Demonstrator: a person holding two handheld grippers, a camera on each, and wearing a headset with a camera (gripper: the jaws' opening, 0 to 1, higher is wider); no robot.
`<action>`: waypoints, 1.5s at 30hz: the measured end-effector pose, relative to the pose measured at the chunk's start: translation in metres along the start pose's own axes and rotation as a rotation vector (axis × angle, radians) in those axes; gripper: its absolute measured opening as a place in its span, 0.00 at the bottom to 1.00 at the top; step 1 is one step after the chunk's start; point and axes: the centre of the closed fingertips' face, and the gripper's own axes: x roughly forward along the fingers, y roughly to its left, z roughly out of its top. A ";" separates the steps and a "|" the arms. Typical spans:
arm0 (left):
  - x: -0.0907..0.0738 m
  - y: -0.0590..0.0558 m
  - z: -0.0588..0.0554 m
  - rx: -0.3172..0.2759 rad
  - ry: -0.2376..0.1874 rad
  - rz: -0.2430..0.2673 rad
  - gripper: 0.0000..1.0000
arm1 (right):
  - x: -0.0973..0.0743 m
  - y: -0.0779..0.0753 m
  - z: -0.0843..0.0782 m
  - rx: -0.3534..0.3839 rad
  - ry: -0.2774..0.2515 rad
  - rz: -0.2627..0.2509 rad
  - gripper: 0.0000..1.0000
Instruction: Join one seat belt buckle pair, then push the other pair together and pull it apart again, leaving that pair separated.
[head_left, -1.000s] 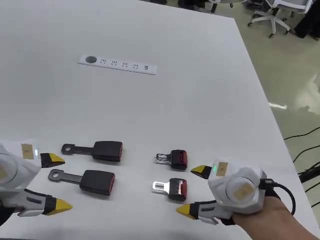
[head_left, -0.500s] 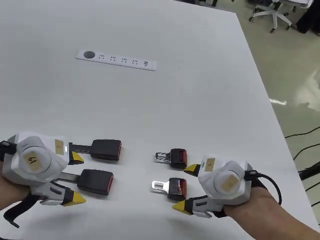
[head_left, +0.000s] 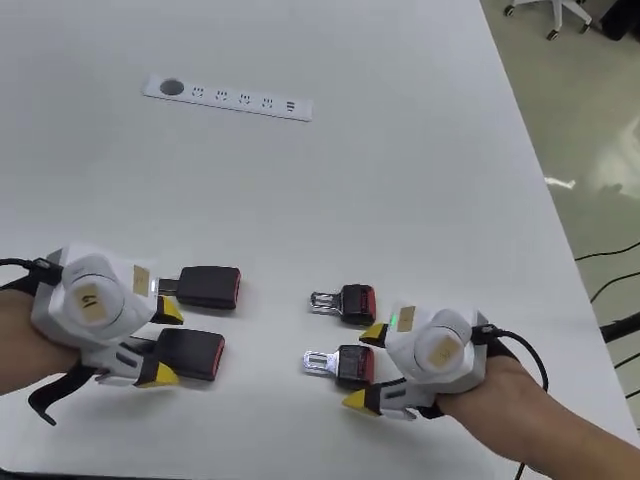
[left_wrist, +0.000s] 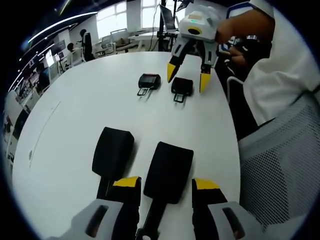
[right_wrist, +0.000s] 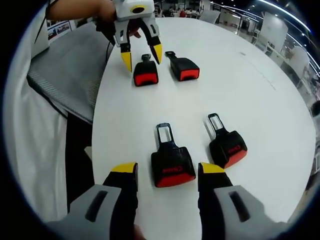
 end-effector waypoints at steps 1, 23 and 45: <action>0.000 0.000 0.000 0.001 0.001 -0.001 0.41 | 0.000 0.000 0.000 0.001 0.003 0.002 0.46; 0.011 -0.001 -0.009 0.114 0.076 -0.025 0.34 | 0.005 -0.005 -0.008 -0.109 0.056 0.037 0.34; 0.012 -0.003 -0.012 0.112 0.126 -0.022 0.33 | 0.007 -0.004 -0.008 -0.116 0.077 0.043 0.33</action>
